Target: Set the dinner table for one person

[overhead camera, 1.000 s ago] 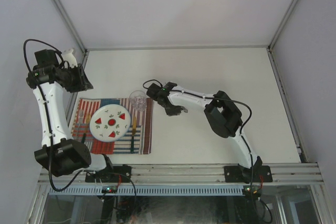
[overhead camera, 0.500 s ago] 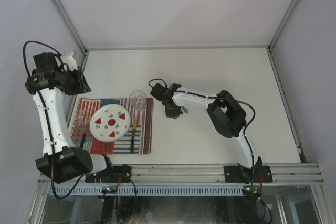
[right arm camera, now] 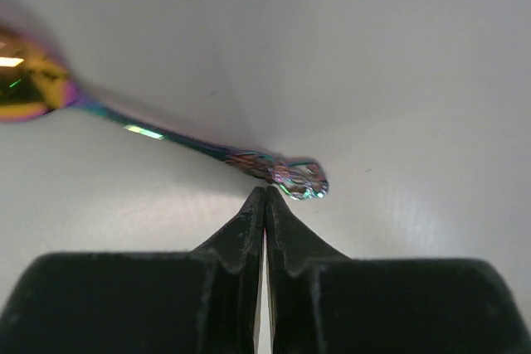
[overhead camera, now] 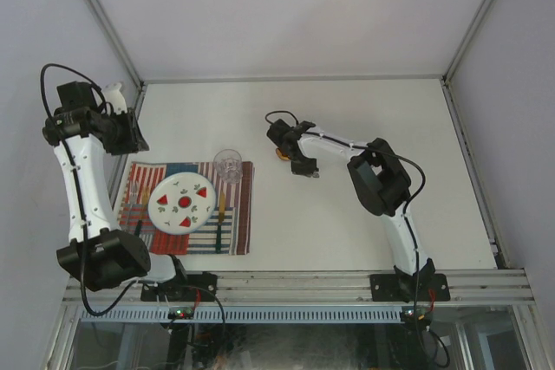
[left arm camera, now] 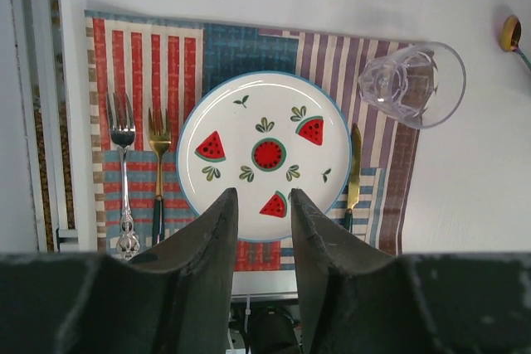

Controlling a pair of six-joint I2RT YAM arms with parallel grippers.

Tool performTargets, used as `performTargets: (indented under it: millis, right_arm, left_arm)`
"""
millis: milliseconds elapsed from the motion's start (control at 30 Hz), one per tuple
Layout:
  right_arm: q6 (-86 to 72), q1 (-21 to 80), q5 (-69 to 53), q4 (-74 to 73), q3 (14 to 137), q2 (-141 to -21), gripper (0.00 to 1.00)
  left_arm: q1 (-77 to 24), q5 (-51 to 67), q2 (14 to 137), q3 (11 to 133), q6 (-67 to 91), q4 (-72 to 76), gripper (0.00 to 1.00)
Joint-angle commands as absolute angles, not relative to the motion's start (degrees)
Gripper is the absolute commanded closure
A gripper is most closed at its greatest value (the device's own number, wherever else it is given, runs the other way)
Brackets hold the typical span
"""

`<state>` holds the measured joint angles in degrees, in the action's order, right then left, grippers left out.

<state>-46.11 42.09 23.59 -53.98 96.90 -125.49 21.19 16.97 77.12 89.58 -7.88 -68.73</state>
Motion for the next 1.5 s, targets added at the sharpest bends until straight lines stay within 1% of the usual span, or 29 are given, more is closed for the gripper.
performTargets:
  millis: [0, 233, 500, 600, 733, 833, 900, 1133, 1333, 1467]
  right_arm:
    - [-44.94, 39.70, 30.90, -59.23, 96.42, -129.03, 1.00]
    - [-42.85, 34.02, 36.06, -58.44, 98.77, -130.39, 1.00]
    - [-39.28, 29.43, 33.49, -59.52, 111.15, -134.84, 1.00]
    - [-38.62, 30.00, 32.37, -58.47, 111.47, -133.10, 1.00]
    - [-34.49, 31.90, 25.65, -50.56, 108.45, -129.30, 1.00]
    - [-35.29, 32.34, 21.00, -48.30, 109.69, -130.71, 1.00]
    - [-36.18, 32.26, 18.36, -47.59, 111.81, -132.99, 1.00]
    - [-39.92, 31.99, 9.91, -48.11, 125.55, -142.14, 1.00]
    - [-43.11, 31.97, 3.70, -45.29, 129.21, -145.37, 1.00]
    - [-44.07, 32.37, 1.27, -45.21, 127.79, -144.79, 1.00]
  left_arm:
    - [21.62, 16.50, 78.59, 94.81, -5.69, -67.77, 0.63]
    - [21.55, 14.62, 79.50, 96.26, -5.26, -67.94, 0.63]
    - [21.51, 13.80, 78.66, 95.87, -5.67, -68.19, 0.63]
    - [21.47, 13.89, 78.47, 95.43, -5.70, -67.99, 0.63]
    - [21.41, 13.66, 78.72, 93.83, -6.27, -67.28, 0.63]
    - [21.42, 13.88, 78.93, 93.22, -6.24, -67.00, 0.63]
    - [21.42, 13.97, 78.72, 93.14, -6.16, -67.00, 0.63]
    - [21.37, 13.52, 76.66, 91.13, -7.44, -67.24, 0.63]
    - [21.38, 12.69, 75.29, 90.06, -8.11, -67.28, 0.63]
    - [21.43, 12.56, 75.39, 90.39, -8.19, -67.30, 0.63]
